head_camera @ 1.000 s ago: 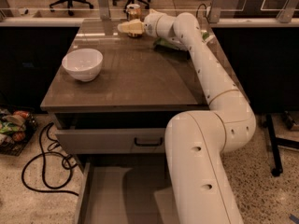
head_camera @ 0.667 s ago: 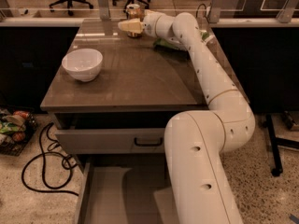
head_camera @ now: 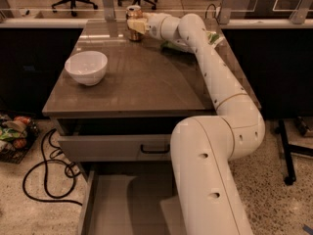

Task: Place orange can into middle drawer

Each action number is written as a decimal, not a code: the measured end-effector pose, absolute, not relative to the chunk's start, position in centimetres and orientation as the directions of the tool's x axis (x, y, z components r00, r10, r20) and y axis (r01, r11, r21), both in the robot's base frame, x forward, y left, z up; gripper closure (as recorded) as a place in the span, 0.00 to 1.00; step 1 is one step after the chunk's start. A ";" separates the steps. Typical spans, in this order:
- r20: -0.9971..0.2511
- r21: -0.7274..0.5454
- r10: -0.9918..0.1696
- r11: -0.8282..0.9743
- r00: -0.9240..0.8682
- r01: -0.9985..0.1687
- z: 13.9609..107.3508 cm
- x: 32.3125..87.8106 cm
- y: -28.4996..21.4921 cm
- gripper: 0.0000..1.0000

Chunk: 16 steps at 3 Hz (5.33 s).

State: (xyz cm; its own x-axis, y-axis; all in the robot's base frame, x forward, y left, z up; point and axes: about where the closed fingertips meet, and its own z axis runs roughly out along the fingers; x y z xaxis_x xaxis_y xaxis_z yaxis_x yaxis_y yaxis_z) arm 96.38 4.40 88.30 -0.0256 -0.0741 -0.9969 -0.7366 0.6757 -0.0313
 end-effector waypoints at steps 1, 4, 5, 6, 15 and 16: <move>-0.997 -0.029 -0.074 0.672 -0.028 -0.740 88.1 96.4 4.9 0.96; -0.996 -0.045 -0.087 0.667 -0.018 -0.743 89.5 95.9 4.8 1.00; -0.989 -0.092 -0.144 0.697 -0.014 -0.711 92.3 95.2 3.8 1.00; -0.983 -0.135 -0.182 0.725 0.001 -0.675 95.6 93.3 2.5 1.00; -0.941 -0.304 -0.318 0.627 0.121 -0.718 103.2 58.0 0.2 1.00; -0.946 -0.286 -0.296 0.562 0.134 -0.776 101.6 52.9 1.0 1.00</move>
Offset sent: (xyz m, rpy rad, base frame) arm 0.0000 0.0031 -0.0012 0.0000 0.0015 0.0033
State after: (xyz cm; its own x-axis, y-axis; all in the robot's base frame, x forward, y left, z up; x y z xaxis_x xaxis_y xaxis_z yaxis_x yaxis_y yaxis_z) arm 52.94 1.01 101.62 0.1341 -0.2958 -0.9458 -0.7760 0.5623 -0.2858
